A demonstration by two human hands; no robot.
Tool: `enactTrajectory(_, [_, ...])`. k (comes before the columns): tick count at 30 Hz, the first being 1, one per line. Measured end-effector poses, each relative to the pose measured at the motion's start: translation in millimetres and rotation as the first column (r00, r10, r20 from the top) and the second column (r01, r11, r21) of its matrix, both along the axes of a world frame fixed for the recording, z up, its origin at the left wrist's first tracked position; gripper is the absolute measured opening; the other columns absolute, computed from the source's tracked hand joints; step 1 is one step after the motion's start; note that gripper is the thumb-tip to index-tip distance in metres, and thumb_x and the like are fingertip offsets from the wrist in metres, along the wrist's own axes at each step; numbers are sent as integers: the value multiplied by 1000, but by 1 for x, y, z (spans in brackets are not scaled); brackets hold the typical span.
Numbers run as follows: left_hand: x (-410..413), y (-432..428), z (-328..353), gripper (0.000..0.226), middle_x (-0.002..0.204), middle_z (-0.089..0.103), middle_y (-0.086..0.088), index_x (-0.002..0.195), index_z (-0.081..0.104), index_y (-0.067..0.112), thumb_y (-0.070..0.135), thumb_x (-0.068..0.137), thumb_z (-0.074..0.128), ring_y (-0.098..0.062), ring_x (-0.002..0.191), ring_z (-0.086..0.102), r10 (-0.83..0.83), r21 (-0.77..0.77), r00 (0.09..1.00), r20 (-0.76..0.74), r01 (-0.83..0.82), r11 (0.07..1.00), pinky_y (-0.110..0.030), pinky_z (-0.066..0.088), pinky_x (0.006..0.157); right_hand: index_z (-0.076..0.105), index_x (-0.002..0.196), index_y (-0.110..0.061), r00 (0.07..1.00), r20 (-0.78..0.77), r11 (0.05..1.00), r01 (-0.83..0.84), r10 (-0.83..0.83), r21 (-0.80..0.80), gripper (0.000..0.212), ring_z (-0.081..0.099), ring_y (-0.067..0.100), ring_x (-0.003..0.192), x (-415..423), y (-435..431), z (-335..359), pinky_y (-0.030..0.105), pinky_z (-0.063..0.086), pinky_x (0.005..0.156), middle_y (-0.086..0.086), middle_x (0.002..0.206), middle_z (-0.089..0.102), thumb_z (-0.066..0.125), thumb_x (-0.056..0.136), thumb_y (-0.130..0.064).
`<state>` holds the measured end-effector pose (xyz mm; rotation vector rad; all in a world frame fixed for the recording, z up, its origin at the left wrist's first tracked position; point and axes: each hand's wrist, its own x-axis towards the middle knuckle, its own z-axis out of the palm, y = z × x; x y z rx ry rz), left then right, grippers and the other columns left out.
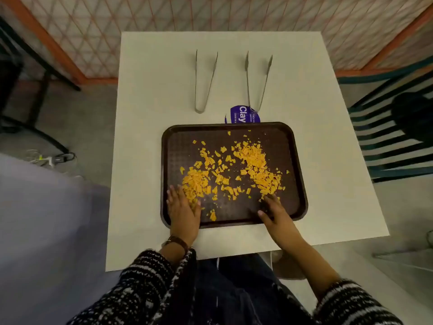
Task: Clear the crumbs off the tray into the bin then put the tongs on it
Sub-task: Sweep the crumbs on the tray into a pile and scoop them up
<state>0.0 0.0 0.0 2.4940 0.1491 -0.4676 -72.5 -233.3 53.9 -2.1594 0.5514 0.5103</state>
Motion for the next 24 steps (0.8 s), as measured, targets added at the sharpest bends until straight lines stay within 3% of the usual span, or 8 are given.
enactTrajectory(3, [1,-16,2,74,157,-6,-15,147,-2,7,40,95,38,-26,144,-10,-6,65,1000,-2,6,998,-40,-7,117,29,145,-13,999,34,996,15,-12,-87,59,22,24,143,12,-20,-13,33,21,115,5,157,14,50,93,-32])
enactTrajectory(6, [-8,-41,10,75,153,-21,-3,146,-13,18,41,95,38,-18,139,-22,-102,-80,994,-37,98,992,-37,-10,115,20,148,-17,998,7,990,57,-57,-132,64,14,26,145,21,-34,-24,45,22,117,6,159,3,49,94,-33])
enactTrajectory(11, [-14,-70,14,76,151,-26,5,142,-19,25,39,95,39,-10,140,-22,-281,-200,960,-9,274,941,-28,-11,114,10,150,-13,999,46,975,2,8,-224,69,3,24,147,37,-51,-36,43,16,118,5,160,-2,48,95,-31])
enactTrajectory(15, [-6,-63,21,71,149,-24,8,146,-12,20,37,96,37,-8,138,-22,-176,-186,984,22,177,966,-26,-12,112,6,149,-8,996,89,964,-2,27,-268,70,-2,24,147,49,-57,-40,37,1,119,11,159,-1,45,96,-32])
enactTrajectory(18, [-2,-42,16,71,154,-15,2,148,-1,12,32,96,42,-13,142,-16,32,-118,999,39,-27,993,-31,-8,116,1,148,-5,998,56,952,-5,23,-305,72,-6,26,146,54,-50,-44,41,-3,120,16,158,-3,38,97,-38])
enactTrajectory(21, [-2,-20,8,71,157,-4,-12,148,5,4,29,95,46,-24,145,-6,195,-36,981,23,-194,980,-39,0,119,1,149,-4,989,79,942,-96,128,-321,77,-12,25,145,54,-26,-49,38,-9,117,15,158,-5,32,95,-49])
enactTrajectory(24, [-6,-9,3,70,157,-3,-13,148,6,5,30,95,45,-24,145,-4,196,-22,981,9,-196,980,-37,1,118,-5,148,-9,955,106,936,-242,276,-254,78,-19,21,143,54,4,-53,35,-12,116,9,157,-12,21,92,-56])
